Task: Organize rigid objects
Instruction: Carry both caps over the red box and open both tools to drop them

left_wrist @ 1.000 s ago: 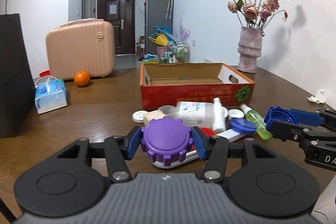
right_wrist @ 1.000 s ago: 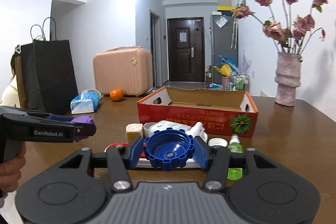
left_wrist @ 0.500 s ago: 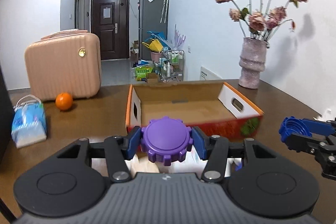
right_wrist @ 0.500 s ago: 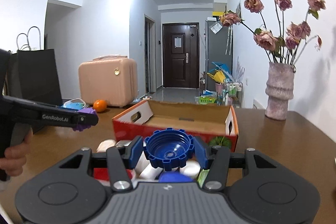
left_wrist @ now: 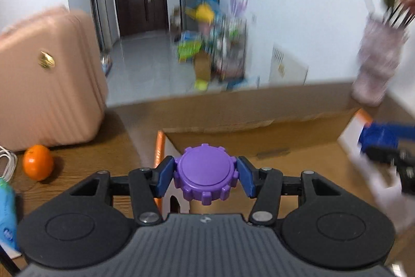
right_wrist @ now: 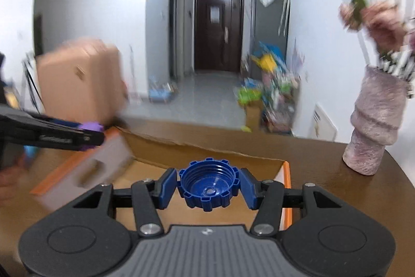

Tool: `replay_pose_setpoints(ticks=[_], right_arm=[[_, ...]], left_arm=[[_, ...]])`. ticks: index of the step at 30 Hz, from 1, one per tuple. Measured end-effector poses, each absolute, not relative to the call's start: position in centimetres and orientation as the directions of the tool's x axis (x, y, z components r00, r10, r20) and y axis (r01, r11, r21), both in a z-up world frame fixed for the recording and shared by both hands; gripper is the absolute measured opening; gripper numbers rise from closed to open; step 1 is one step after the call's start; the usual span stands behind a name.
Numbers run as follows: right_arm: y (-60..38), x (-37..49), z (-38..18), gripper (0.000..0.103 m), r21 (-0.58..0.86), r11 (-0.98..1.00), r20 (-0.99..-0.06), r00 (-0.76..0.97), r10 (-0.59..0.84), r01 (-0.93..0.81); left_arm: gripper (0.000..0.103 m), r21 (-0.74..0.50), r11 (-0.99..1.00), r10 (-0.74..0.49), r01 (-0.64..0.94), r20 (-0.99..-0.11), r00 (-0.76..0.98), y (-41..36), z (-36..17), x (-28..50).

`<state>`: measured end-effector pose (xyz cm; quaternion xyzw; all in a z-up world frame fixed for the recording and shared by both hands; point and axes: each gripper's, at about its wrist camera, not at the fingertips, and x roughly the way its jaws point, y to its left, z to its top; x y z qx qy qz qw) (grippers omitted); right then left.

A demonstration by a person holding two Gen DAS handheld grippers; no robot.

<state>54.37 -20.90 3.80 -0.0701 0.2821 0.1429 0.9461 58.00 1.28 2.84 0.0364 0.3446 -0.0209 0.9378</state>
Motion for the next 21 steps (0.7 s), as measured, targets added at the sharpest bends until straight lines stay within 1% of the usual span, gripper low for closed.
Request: replay_pose_setpoints(ticks=[1,4,7,8,9,10,12,13,15,19,21], right_arm=[[-20.6,56.1,3.1,0.052,-0.074,0.955,-0.584,0.789,0.191,-0.286],[-19.9,60.3,1.0,0.052,-0.115,0.957,-0.662,0.739,0.128,-0.268],[-19.4,62.1,-0.5,0.052,-0.159,0.955,-0.689,0.721,0.075,-0.251],[-19.3,62.4,-1.0,0.052,-0.156,0.957,-0.704,0.707,0.068,-0.247],[-19.4,62.5,-1.2,0.052,-0.142,0.959,-0.716,0.694,0.073,-0.247],[-19.5,62.5,-1.2,0.053,-0.126,0.961,-0.717,0.692,0.084,-0.247],[-19.6,62.0,-1.1,0.065,-0.116,0.963,-0.702,0.706,0.092,-0.241],[-19.6,61.8,-0.9,0.076,-0.119,0.963,-0.693,0.715,0.092,-0.240],[-19.4,61.2,-0.7,0.077,-0.129,0.959,-0.681,0.726,0.099,-0.252],[-19.7,59.5,1.9,0.077,-0.110,0.954,-0.656,0.741,0.141,-0.279],[-20.4,57.7,4.1,0.082,-0.082,0.952,-0.627,0.758,0.180,-0.294]], left_arm=[[0.054,0.066,0.996,-0.002,0.062,-0.669,0.743,1.2,1.9,59.2],[0.054,0.108,0.991,0.024,0.074,-0.702,0.712,0.8,-0.1,61.3],[0.056,0.111,0.990,0.016,0.092,-0.723,0.690,0.9,-0.7,62.0],[0.063,0.110,0.989,0.013,0.096,-0.720,0.694,1.0,-0.7,61.9],[0.066,0.103,0.990,0.006,0.099,-0.719,0.695,1.2,-0.7,62.1],[0.066,0.095,0.990,-0.004,0.104,-0.721,0.693,1.2,-0.7,62.1],[0.067,0.093,0.990,-0.005,0.105,-0.722,0.692,1.4,-0.8,62.0],[0.069,0.098,0.989,-0.004,0.108,-0.723,0.691,1.2,-0.8,62.0],[0.077,0.093,0.988,-0.018,0.124,-0.726,0.688,1.0,-0.7,61.9],[0.079,0.084,0.993,0.001,0.086,-0.719,0.695,1.5,1.6,60.4],[0.083,0.067,0.995,-0.010,0.079,-0.693,0.721,2.0,3.8,58.2]])
